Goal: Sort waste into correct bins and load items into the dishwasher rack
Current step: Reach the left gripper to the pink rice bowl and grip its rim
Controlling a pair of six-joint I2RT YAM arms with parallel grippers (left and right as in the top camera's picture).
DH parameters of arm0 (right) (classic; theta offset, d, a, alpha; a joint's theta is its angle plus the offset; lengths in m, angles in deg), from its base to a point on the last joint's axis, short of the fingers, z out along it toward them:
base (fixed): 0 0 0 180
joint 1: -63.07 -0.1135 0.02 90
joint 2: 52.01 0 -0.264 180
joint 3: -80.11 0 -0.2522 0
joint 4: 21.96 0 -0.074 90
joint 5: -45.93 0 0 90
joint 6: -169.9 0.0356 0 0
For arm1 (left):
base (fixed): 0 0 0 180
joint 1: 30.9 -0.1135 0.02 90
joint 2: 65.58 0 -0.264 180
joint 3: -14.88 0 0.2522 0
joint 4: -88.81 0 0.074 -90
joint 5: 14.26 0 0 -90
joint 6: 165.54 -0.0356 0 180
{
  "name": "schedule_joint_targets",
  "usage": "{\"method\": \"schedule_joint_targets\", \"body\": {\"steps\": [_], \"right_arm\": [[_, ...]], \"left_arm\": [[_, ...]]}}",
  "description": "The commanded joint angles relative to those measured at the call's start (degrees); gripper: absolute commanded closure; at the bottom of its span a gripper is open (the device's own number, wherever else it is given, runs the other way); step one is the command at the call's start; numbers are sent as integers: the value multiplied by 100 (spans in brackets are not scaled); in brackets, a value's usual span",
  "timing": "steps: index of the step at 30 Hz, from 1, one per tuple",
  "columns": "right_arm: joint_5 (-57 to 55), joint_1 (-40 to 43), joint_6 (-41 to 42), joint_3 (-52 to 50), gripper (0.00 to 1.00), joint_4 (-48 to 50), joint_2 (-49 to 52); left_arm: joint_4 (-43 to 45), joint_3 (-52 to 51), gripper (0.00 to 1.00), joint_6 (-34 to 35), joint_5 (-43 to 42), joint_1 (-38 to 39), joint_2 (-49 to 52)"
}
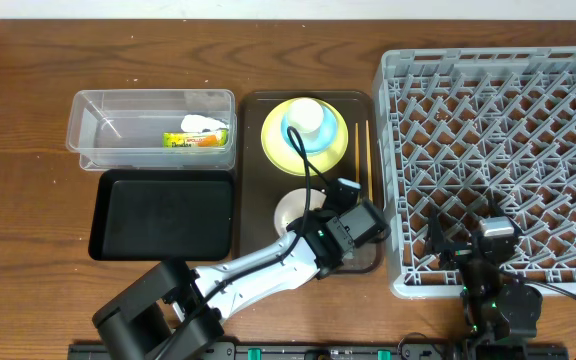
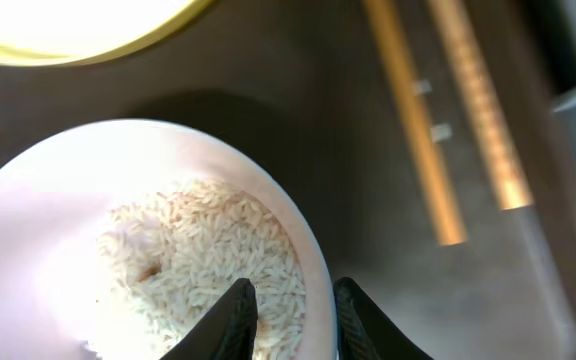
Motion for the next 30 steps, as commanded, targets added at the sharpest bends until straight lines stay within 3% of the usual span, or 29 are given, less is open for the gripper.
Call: {"method": "schedule_joint_targets", "body": {"steps": [1,9,16,24,30], "right_arm": [[-15,-59,-46,-7,1,-22,-11],[-15,-59,-46,-7,1,-22,-11],[-13,-59,-46,-7,1,-22,-11],[-15,-59,-46,-7,1,-22,-11],[-13,-59,-46,-7,1,-22,-9]], "left_arm": [[-238,-59,72,-103,763,-20,-87],[-332,-59,71,-96,695,-17,-87],[-356,-59,71,-96,-26,-17,-87],[-461,-59,73,-98,-17,-20,-74],[-461,-59,88,-101,2,-20,-74]]}}
